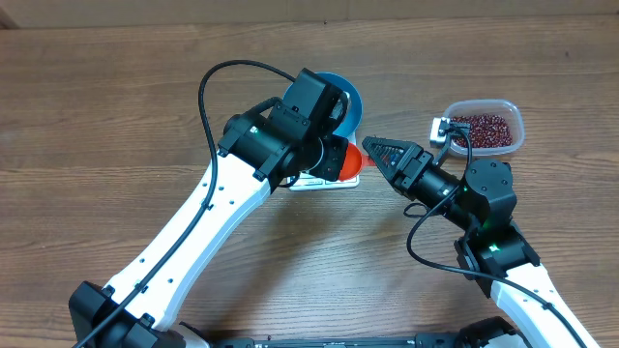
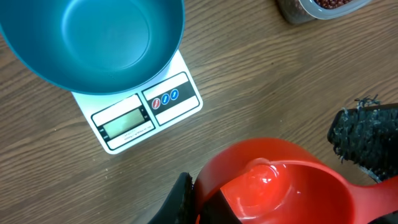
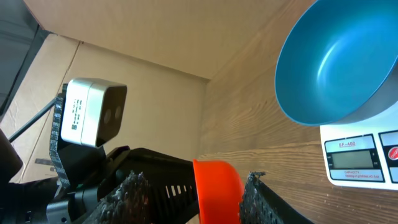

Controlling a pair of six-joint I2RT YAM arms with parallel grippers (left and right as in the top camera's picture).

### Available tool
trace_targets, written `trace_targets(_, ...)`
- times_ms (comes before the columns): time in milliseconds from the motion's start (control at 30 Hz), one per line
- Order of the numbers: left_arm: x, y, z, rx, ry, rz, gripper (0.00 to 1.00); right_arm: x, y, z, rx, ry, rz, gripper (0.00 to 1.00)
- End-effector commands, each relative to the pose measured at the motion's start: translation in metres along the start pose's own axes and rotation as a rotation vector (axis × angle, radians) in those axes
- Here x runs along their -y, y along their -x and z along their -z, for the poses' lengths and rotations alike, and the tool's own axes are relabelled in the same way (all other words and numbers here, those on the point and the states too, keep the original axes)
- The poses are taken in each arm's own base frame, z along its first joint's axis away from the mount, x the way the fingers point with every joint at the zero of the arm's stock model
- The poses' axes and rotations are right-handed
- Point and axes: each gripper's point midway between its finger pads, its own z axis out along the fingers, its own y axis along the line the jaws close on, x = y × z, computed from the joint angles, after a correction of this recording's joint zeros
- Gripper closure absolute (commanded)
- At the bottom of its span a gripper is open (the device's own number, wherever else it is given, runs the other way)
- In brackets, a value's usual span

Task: Scoop item into bowl and weigh 150g on scale

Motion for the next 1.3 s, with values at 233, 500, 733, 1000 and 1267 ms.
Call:
trace_targets(233,-0.02,0.011,0.002,0.042,0.108,0.016,0.96,-0.02,-0.004,0.001,-0.036,0.058,0.037,0.7)
trace_targets(500,-0.02,0.011,0.002,0.043,0.107,0.016,0.96,-0.021,-0.009,0.002,-0.061,0.065,0.058,0.78)
trace_targets(733,-0.021,0.011,0.002,0.044,0.111,0.018,0.95,-0.022,-0.012,0.002,-0.081,0.074,0.059,0.88)
trace_targets(1000,-0.032,0.014,0.003,0.048,0.122,0.043,0.96,-0.024,-0.014,0.002,-0.095,0.081,0.059,0.89)
trace_targets(1267,-0.029,0.013,0.003,0.044,0.103,0.049,0.96,-0.024,-0.014,0.002,-0.095,0.081,0.059,0.96)
